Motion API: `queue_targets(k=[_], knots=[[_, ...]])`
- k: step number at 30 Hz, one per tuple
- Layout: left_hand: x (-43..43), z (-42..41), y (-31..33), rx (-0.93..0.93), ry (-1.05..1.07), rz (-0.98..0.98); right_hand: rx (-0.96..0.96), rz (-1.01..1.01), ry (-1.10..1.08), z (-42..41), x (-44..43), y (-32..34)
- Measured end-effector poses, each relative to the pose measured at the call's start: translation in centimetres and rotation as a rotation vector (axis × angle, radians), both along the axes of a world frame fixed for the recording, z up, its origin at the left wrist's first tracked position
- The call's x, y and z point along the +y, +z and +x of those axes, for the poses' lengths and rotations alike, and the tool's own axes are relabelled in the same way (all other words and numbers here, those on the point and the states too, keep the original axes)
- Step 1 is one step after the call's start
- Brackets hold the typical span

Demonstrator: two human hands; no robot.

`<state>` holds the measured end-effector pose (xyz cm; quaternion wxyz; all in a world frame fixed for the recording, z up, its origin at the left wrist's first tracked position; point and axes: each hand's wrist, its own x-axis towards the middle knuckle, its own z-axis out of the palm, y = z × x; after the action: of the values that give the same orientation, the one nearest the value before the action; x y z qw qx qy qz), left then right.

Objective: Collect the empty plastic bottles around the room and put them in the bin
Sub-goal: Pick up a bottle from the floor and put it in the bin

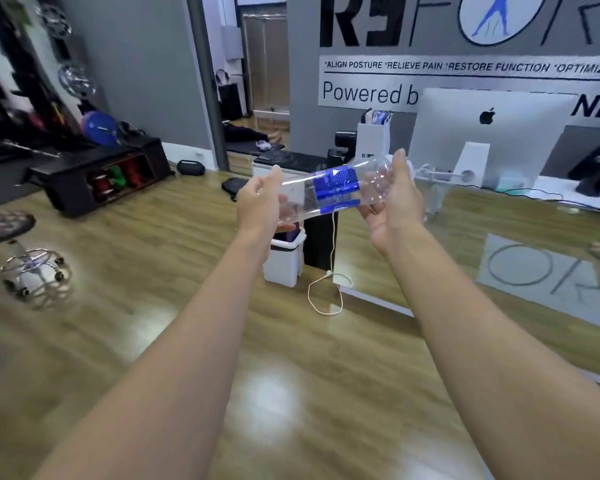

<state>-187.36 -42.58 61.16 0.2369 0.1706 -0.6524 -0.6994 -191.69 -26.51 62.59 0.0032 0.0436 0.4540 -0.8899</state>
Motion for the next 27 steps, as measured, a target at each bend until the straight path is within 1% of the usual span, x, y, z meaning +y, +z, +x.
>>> queue_targets(k=[4, 7, 11, 16, 21, 27], knots=[[-4.7, -6.8, -0.6, -0.011, 0.056, -0.024, -0.006, -0.015, 0.069, -8.2, -5.1, -1.4], [-7.8, -12.2, -0.4, -0.052, 0.092, -0.055, -0.051, -0.016, 0.097, -14.7, -8.6, -2.0], [-12.7, -19.2, 0.0, -0.057, 0.157, -0.055, -0.050, -0.010, 0.164, -23.0, -14.0, -2.0], [-19.6, -26.7, -1.9, -0.097, 0.232, -0.084, -0.084, 0.026, 0.197, -31.1, -21.3, -3.5], [-26.8, -35.4, -4.2, -0.120, 0.196, -0.072, -0.119, 0.082, 0.178, -39.4, -27.7, -5.9], [-35.4, -46.0, -4.6, -0.109, 0.151, -0.096, -0.109, 0.197, 0.185, -48.2, -34.6, -6.3]])
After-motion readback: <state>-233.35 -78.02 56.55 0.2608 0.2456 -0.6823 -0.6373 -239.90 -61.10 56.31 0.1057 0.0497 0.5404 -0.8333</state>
